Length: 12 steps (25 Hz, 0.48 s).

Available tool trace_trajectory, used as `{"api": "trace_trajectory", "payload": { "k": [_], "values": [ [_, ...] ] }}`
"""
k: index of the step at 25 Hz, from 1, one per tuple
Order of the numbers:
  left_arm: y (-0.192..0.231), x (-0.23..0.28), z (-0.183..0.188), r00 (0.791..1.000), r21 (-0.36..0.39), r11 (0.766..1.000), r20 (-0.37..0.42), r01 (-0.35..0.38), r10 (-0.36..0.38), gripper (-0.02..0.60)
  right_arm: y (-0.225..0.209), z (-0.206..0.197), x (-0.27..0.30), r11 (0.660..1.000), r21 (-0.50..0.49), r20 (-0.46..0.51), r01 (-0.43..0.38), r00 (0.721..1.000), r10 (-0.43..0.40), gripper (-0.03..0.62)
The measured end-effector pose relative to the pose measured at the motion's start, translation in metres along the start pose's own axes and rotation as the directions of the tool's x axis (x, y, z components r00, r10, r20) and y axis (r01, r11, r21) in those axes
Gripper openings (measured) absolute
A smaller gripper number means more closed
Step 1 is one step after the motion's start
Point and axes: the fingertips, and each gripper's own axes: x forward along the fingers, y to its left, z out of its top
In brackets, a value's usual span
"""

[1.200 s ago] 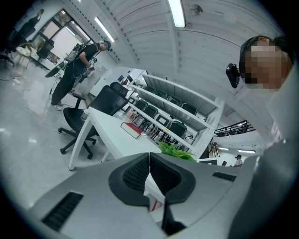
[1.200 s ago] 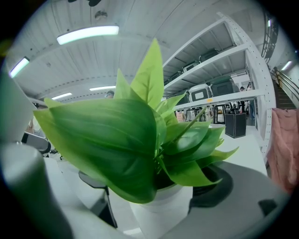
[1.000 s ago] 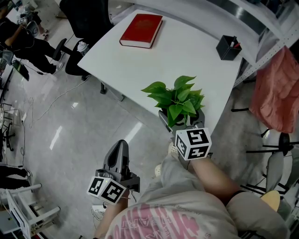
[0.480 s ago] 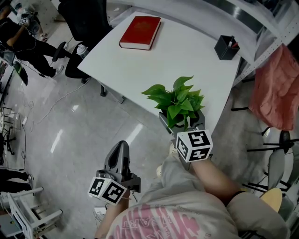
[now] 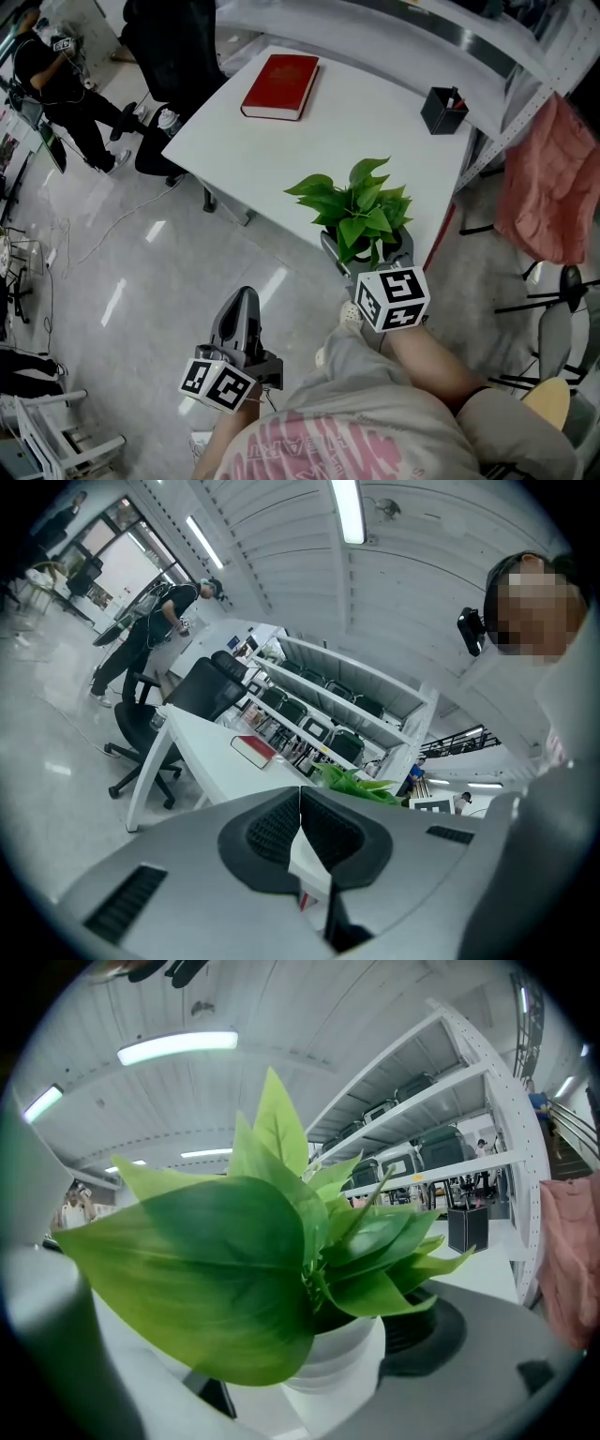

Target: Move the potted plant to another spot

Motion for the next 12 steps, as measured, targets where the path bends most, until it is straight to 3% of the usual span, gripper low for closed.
{"api": "trace_trajectory", "payload": {
  "k": [12],
  "values": [
    [-0.043,-0.011,0.026,0.993,0.031,0.995,0.059,0.096,-0.098,0.025,0.014,0.067,-0.052,0.999,-0.049,0.131,0.006,0.991,0.001,0.511]
  ]
}}
